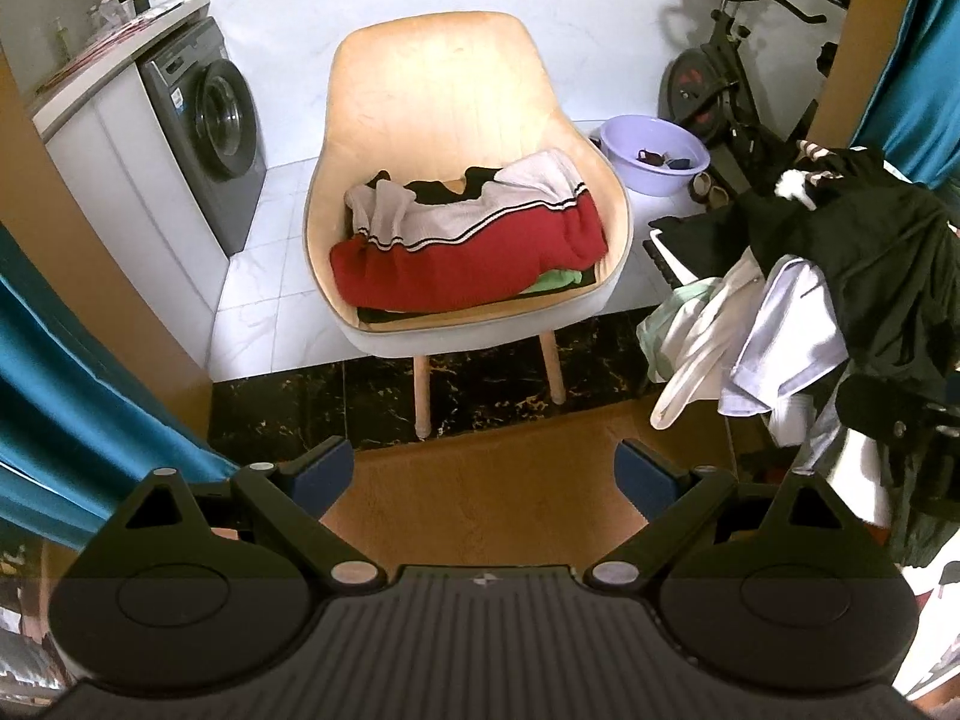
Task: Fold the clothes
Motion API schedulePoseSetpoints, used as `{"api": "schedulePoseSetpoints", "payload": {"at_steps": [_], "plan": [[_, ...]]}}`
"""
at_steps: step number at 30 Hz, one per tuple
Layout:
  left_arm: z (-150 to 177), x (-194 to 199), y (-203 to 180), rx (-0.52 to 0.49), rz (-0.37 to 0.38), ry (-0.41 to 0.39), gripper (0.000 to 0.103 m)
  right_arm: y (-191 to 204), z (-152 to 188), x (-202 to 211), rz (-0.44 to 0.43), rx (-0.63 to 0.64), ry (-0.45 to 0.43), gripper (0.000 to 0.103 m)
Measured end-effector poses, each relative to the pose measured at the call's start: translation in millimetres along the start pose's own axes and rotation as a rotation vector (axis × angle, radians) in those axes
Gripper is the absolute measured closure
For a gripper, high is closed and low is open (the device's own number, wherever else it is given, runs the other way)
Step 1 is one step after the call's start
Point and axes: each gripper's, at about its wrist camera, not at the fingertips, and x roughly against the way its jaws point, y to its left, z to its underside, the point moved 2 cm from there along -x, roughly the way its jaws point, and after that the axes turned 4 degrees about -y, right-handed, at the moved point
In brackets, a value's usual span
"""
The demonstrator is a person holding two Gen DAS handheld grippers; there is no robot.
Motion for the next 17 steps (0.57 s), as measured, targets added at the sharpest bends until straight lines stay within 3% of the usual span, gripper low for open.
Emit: {"api": "schedulePoseSetpoints", "payload": {"at_steps": [17], "plan": [[-1.2, 0.9, -32.6, 0.000, -0.013, 0.000, 0.007, -37.6, -11.6, -15.1, -0.028, -0.004, 0.022, 0.001]]}}
